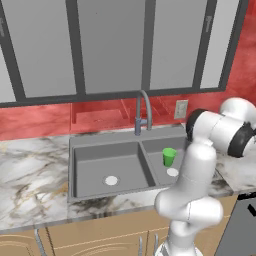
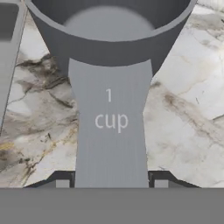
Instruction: Move any existing items from the left basin to the right basin for drying. Then move the measuring cup from the counter to the left basin of the sink for washing.
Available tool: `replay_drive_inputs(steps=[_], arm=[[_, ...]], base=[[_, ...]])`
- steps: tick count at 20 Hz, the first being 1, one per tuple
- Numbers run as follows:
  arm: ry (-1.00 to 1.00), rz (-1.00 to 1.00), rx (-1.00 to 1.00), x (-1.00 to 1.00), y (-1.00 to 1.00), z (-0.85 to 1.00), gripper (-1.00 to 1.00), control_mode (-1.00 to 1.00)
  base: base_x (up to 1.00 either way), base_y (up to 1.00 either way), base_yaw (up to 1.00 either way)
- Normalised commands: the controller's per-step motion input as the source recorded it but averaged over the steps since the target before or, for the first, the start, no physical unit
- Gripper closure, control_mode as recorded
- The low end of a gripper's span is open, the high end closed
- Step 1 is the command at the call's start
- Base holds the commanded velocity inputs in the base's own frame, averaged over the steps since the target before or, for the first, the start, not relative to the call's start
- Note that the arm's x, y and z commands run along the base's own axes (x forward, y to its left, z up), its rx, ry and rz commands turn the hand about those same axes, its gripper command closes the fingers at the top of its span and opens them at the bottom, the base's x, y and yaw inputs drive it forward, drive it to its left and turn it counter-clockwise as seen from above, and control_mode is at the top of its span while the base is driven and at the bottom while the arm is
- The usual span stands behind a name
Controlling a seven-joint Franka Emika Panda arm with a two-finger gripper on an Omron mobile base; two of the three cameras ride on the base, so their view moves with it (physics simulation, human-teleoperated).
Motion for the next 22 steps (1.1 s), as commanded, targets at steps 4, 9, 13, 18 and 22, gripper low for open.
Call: replay_drive_inputs(steps=[4, 9, 13, 18, 22], arm=[[-0.01, 0.11, -0.02, -0.56, 0.97, 0.26, 1.00, -1.00], [-0.04, 0.16, -0.08, -0.43, 1.00, 0.26, 1.00, -1.00], [0.00, 0.18, -0.10, -0.24, 1.00, 0.40, 1.00, -1.00], [0.04, 0.20, -0.07, -0.02, 1.00, 0.18, 1.00, -1.00], [0.06, 0.21, -0.04, 0.00, 1.00, 0.01, 1.00, -1.00]], base=[[0.00, 0.00, 0.00], [0.00, 0.00, 0.00], [0.00, 0.00, 0.00], [0.00, 0.00, 0.00], [0.00, 0.00, 0.00]])
